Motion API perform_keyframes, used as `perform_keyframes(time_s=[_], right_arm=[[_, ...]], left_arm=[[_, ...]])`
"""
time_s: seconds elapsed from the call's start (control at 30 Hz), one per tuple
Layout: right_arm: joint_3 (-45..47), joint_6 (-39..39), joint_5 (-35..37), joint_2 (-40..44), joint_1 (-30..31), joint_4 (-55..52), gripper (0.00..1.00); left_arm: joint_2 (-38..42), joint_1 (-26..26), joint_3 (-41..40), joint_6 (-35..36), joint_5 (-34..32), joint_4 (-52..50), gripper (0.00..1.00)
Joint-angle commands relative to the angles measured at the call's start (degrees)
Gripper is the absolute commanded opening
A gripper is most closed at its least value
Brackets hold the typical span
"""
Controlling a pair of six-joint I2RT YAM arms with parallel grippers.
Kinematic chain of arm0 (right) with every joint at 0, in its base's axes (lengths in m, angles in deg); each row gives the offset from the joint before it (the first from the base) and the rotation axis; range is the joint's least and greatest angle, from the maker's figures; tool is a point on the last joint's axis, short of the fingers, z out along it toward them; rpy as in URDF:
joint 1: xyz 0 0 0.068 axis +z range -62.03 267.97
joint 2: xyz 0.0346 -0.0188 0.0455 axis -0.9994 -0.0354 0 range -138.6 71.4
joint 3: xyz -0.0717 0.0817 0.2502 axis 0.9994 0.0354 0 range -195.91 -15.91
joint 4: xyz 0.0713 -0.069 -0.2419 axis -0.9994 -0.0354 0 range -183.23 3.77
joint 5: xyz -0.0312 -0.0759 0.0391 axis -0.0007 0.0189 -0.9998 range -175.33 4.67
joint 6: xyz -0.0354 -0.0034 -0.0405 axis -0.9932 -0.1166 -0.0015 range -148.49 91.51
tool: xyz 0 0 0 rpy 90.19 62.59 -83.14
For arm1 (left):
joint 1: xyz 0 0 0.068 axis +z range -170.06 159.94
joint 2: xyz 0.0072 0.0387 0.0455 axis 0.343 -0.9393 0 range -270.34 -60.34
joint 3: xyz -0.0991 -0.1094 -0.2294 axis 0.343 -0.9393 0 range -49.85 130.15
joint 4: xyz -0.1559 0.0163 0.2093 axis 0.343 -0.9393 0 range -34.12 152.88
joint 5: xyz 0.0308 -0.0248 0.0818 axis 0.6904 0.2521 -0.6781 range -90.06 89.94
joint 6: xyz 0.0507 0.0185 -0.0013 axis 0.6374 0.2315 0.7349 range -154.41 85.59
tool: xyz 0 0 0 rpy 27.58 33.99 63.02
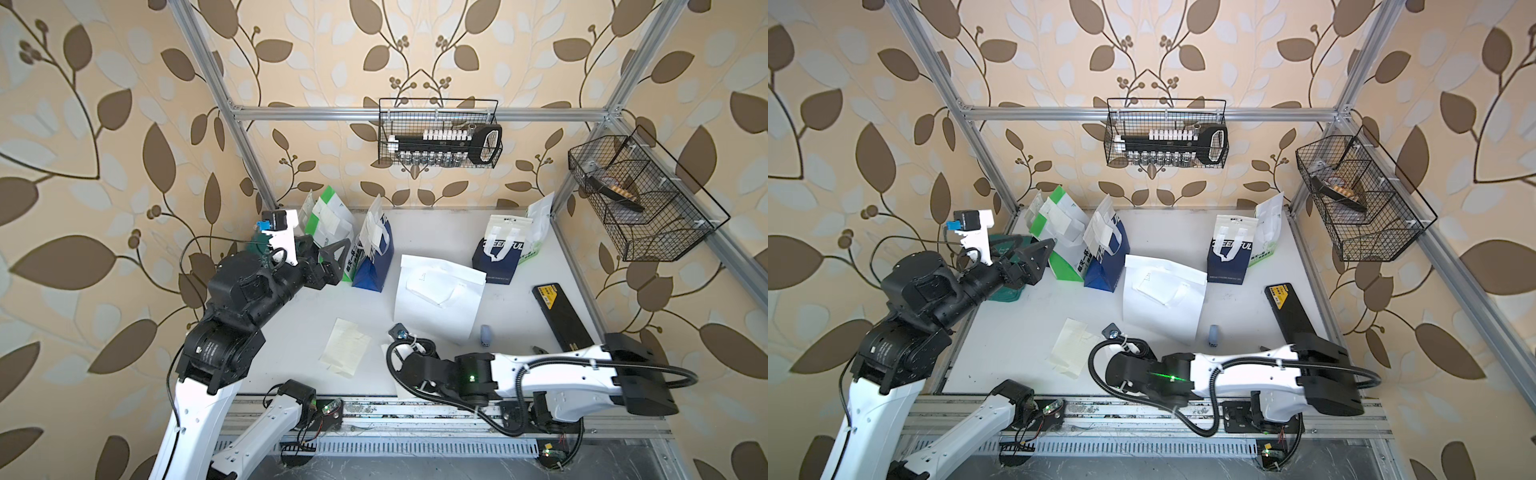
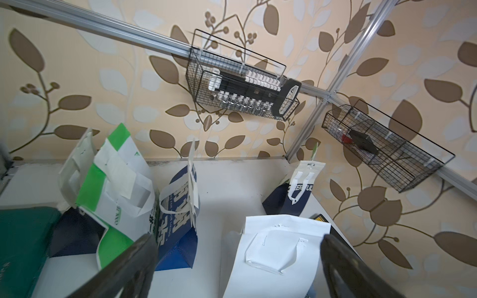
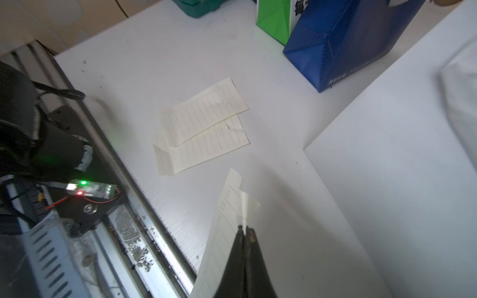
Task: Staple the receipts to the bags
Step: Pick up the receipt from the center of the board, then hold the receipt from the takeout bag.
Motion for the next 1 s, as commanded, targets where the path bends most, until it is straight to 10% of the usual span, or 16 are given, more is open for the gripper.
perform_keyframes(time_s=[0.0,0.37,0.97], right_arm=[[3.98,0.27,7.82,9.2,0.54,-3.02,0.0],[7.79,-8.48,14.59,26.8,-10.74,4.21,0.0],[12.41,-4.43,-20.67,20.0,-38.71,21.66,0.0]], left_arm=[[-5.74,-0.43,0.16,3.23,14.15,6.39,0.97],[-25.97,-5.43,5.2,3.7,34.21,16.22,0.87],[-49.62,-10.8,18.06,12.85,33.72,6.27,0.7]])
